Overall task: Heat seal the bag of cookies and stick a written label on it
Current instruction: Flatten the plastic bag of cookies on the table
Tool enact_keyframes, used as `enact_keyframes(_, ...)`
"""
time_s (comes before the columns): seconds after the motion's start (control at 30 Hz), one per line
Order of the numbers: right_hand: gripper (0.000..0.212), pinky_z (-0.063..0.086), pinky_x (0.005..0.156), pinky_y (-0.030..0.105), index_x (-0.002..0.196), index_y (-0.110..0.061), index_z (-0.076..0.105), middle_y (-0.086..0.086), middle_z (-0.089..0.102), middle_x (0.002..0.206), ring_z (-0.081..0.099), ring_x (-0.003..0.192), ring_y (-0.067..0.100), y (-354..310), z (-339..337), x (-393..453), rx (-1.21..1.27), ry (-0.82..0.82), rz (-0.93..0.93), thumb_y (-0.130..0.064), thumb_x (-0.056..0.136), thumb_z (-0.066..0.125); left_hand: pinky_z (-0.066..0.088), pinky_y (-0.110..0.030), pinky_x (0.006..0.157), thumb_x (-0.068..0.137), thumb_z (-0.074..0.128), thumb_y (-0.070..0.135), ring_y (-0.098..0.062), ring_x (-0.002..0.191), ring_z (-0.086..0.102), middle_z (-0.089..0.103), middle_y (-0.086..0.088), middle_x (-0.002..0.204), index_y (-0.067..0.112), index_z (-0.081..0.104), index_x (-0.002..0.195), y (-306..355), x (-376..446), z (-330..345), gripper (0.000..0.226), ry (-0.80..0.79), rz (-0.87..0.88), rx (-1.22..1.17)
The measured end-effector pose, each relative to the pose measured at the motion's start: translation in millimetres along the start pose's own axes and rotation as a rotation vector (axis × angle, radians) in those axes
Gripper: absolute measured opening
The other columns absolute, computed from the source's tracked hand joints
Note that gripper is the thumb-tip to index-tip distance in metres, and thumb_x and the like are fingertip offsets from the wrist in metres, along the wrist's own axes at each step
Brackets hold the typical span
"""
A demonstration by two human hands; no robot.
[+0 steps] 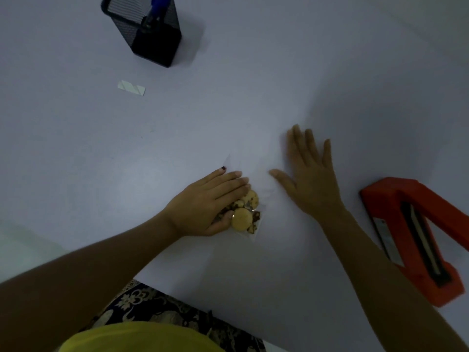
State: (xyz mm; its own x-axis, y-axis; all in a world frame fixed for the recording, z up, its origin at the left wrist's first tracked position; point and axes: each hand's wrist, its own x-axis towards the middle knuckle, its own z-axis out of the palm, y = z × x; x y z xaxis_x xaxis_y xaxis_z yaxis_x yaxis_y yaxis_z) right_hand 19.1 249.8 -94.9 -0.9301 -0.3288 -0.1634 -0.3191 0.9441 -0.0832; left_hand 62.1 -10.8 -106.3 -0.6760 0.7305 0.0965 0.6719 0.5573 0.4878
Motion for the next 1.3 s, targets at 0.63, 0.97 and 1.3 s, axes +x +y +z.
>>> enact_keyframes(0.63, 0.045, 0.039, 0.058, 0.003, 0.120, -0.017, 0.050, 0.001, 0.057, 0.098, 0.052, 0.068, 0.002, -102.1, -16.0, -23.6, 0.851, 0.345, 0.916, -0.022, 0.082, 0.074, 0.030, -0.042, 0.115, 0.090, 0.049, 0.034, -0.026, 0.134, 0.043, 0.052, -0.012, 0.139, 0.005, 0.051, 0.134, 2.2, 1.0, -1.5, 0.054, 0.017, -0.037, -0.019)
enact_keyframes(0.97, 0.041, 0.037, 0.057, 0.009, 0.112, -0.016, 0.053, 0.003, 0.060, 0.088, 0.050, 0.066, 0.002, -103.4, -18.0, -22.1, 0.861, 0.344, 1.021, -0.018, 0.079, 0.076, 0.031, -0.039, 0.114, 0.088, 0.052, 0.036, -0.023, 0.134, 0.043, 0.054, -0.009, 0.138, 0.006, 0.052, 0.134, 3.1, 1.6, -8.4, 0.055, 0.054, -0.041, -0.116)
enact_keyframes(1.3, 0.041, 0.047, 0.063, 0.024, 0.112, -0.013, 0.052, -0.001, 0.054, 0.078, 0.054, 0.067, 0.012, -109.4, -24.3, -20.9, 0.911, 0.354, 1.056, -0.013, 0.079, 0.076, 0.043, -0.029, 0.097, 0.097, 0.050, 0.024, -0.019, 0.115, 0.050, 0.046, -0.008, 0.136, 0.011, 0.040, 0.140, 29.6, 38.6, -38.4, 0.046, 0.351, -0.821, -0.468)
